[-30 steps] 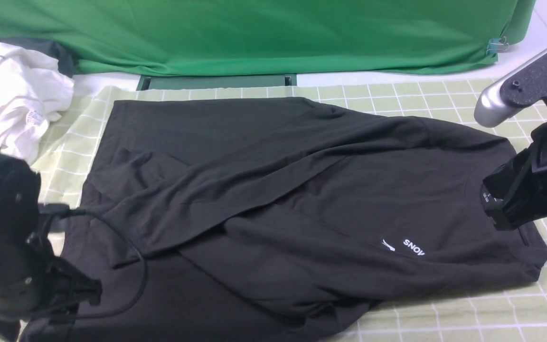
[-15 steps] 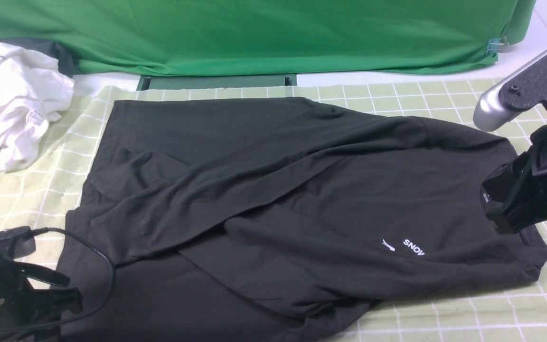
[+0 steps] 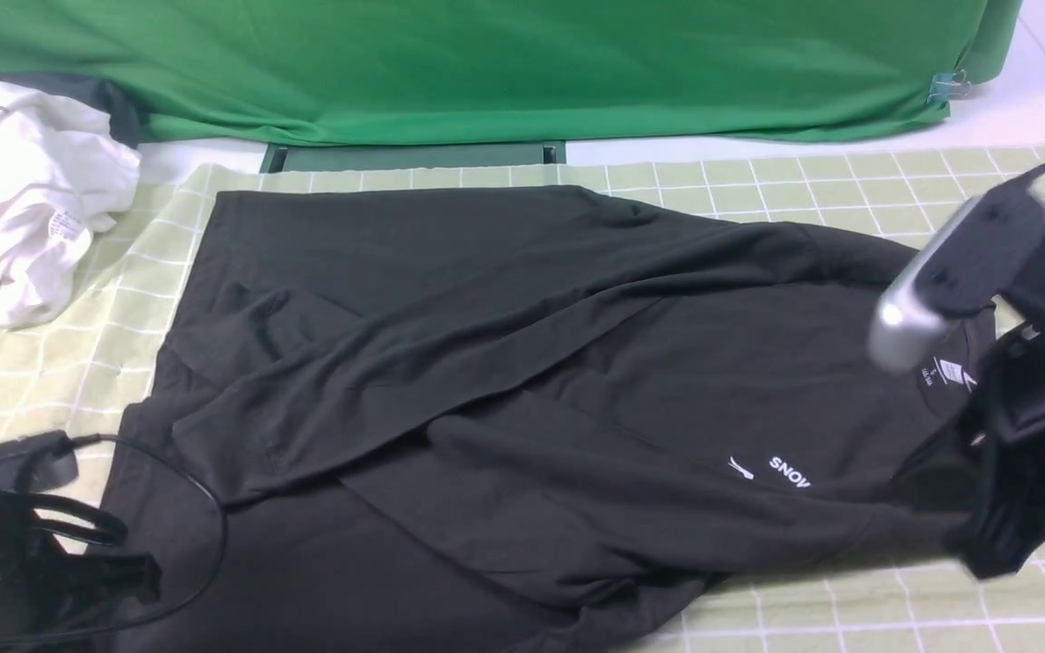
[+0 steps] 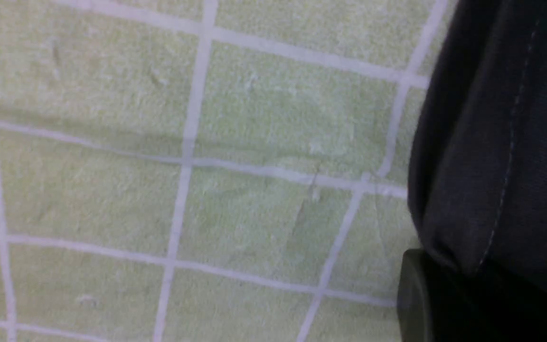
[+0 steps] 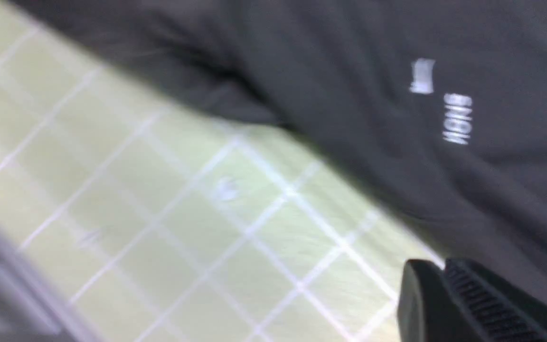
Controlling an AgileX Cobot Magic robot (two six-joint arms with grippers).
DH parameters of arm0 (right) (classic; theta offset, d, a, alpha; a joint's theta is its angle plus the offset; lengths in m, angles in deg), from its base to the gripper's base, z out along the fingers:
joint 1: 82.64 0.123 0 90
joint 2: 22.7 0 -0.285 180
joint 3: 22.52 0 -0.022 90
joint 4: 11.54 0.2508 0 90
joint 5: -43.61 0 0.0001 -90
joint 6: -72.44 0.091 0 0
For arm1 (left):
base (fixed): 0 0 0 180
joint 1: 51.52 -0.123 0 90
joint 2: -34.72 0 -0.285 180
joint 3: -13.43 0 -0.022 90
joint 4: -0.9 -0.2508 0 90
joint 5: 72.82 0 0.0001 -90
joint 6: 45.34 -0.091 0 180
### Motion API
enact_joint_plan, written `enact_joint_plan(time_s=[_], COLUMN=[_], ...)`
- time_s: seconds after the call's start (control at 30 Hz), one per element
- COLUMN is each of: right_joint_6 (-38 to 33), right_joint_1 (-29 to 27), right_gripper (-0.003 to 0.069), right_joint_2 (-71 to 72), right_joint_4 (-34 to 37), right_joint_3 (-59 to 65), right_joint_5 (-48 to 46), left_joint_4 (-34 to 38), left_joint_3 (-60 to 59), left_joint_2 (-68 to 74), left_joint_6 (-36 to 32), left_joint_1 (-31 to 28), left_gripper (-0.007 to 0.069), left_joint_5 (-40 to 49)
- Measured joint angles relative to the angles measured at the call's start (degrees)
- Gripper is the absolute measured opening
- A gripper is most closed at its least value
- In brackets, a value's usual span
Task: Fold a long-sleeved shirt over a green coffee tablecloth.
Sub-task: 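Grasp the near edge of the shirt at its hem and shoulder corners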
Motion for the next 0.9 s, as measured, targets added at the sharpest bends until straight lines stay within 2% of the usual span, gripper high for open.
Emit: enact_joint_plan(time_s=[0.13, 0.23, 0.27, 0.37, 0.47, 0.57, 0.9], right_joint_6=[-1.28, -1.28, -1.28, -1.28, -1.32, -1.32, 2.18], right_joint_1=[8.41, 11.96, 14.67, 17.59, 18.37, 18.45, 17.72], right_gripper=[0.0150, 0.0199, 0.0246, 0.0320, 0.0379, 0.0408, 0.0418], right_joint_2=[-5.02, -8.38, -11.35, -16.40, -21.22, -25.15, -29.45], right_joint_4=[0.65, 0.65, 0.65, 0.37, 0.13, -1.19, -9.44], right_joint_3=[0.00, 0.00, 0.00, 0.00, 0.00, 0.00, 0.00], right_joint_5=[0.83, 2.10, 3.64, 6.75, 10.00, 13.50, 22.55], left_joint_4=[0.00, 0.00, 0.00, 0.00, -0.11, -0.47, -0.57], left_joint_3=[0.04, 0.04, 0.04, 0.04, 0.04, 0.04, 0.04], left_joint_2=[-7.74, -11.91, -14.07, -16.68, -18.45, -19.55, -19.69], left_joint_6=[-0.19, -0.19, -0.20, -0.20, -0.20, -0.25, -0.41], left_joint_1=[0.00, 0.00, 0.00, 0.00, 0.00, 0.00, 0.00], left_gripper=[0.0022, 0.0022, 0.0022, 0.0022, 0.0022, 0.0022, 0.0022], left_joint_5=[3.29, 5.13, 5.83, 7.35, 8.20, 8.37, 8.37])
